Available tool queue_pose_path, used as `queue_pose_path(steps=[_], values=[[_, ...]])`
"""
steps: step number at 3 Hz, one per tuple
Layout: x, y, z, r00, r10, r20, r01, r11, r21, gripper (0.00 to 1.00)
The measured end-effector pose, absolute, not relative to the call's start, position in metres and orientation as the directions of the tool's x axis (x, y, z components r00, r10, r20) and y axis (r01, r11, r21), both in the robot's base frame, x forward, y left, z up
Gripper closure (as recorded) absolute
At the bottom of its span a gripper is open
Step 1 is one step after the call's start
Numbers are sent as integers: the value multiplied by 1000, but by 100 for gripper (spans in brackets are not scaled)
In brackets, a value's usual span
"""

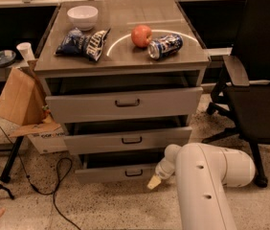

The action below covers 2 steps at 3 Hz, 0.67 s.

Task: Close bottom drawer

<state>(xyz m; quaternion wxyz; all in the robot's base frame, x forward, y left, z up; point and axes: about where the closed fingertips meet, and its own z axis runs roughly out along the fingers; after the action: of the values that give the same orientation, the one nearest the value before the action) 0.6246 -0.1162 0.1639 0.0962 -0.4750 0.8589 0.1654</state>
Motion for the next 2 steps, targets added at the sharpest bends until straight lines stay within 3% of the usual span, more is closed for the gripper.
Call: queue_pose_path(steps=[2], values=[[659, -106, 188, -545, -756, -362, -836, 521, 172, 0]])
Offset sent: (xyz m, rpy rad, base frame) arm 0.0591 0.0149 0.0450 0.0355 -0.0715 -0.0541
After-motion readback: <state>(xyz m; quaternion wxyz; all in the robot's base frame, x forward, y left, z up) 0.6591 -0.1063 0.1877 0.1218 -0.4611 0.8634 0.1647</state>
